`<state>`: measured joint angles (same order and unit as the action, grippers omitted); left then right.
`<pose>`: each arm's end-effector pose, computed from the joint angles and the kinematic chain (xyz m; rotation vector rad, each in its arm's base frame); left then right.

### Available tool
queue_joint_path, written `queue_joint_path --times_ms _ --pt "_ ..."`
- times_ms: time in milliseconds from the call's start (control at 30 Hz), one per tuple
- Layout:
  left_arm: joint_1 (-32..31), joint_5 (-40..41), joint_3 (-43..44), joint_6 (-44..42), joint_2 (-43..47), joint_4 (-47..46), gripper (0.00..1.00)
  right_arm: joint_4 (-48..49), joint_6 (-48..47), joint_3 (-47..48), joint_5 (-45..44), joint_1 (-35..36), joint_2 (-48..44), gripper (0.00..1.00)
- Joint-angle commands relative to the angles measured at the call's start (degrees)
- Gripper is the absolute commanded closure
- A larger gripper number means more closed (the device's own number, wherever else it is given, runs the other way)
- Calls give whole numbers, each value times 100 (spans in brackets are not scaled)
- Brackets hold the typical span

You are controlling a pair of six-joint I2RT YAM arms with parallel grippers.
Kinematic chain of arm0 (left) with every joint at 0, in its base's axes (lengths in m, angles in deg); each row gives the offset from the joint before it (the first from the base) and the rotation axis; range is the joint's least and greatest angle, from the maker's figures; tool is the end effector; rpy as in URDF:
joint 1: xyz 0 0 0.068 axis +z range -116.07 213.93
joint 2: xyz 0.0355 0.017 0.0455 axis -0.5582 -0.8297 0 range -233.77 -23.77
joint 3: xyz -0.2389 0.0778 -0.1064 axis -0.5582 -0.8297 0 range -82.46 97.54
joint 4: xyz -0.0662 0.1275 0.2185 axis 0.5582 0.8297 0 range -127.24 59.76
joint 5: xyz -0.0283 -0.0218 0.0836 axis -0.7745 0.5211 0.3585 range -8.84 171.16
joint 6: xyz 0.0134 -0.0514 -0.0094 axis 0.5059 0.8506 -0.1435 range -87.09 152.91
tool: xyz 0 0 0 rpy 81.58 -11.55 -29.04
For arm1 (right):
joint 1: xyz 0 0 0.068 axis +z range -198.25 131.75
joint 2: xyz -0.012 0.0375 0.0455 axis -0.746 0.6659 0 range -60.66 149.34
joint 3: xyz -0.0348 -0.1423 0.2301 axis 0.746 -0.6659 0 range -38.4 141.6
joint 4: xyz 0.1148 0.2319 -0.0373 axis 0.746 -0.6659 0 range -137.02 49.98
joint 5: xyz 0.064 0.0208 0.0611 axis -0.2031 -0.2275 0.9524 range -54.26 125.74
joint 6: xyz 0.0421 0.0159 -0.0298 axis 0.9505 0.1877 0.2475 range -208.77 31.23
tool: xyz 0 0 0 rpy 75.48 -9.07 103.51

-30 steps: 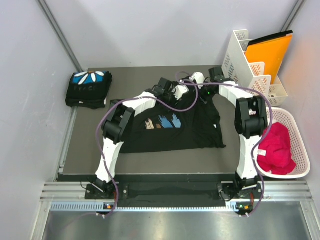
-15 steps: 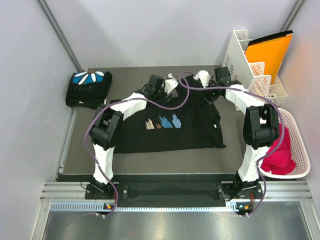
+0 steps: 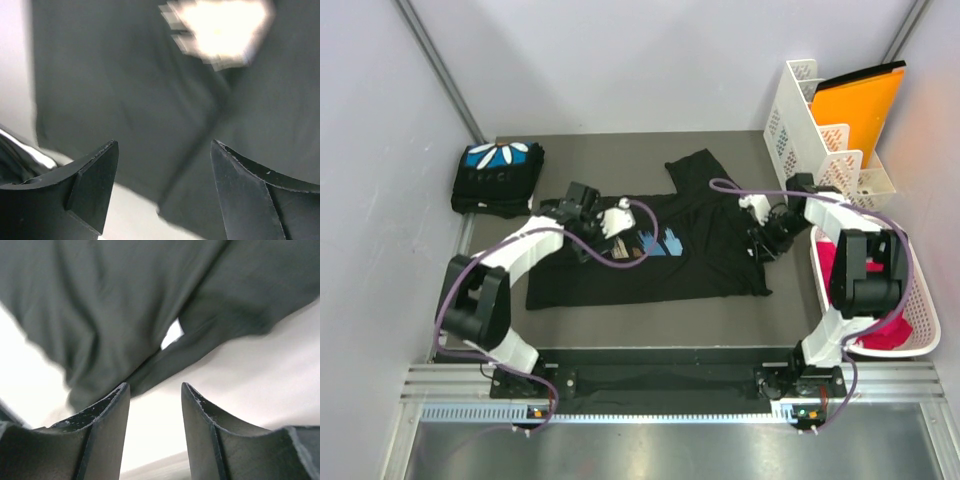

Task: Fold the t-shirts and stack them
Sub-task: Fold the tshirt

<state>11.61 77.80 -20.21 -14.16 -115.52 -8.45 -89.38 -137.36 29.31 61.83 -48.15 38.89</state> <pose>0.3031 -0.1266 0.2158 1.4907 2.1153 0.0834 0.3196 0.0162 0.1907 -1.1887 2.5073 0.4986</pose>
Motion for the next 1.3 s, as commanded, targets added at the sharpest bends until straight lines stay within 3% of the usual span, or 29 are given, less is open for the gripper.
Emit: queue_joint_path --times_ms 0,200,767,1267 --pt "62 89 -853 -1049 824 496 21 -732 -615 -239 537 -177 -524 54" --pt "176 203 -1198 -1691 1115 750 20 -1225 -950 -328 845 -186 -498 55" --pt "185 1118 -1691 -1920 342 82 22 -2112 -1609 68 1109 -107 48 55" --pt "176 1337 -1902 -1850 -168 -313 22 -1295 -1293 -969 722 324 -488 57"
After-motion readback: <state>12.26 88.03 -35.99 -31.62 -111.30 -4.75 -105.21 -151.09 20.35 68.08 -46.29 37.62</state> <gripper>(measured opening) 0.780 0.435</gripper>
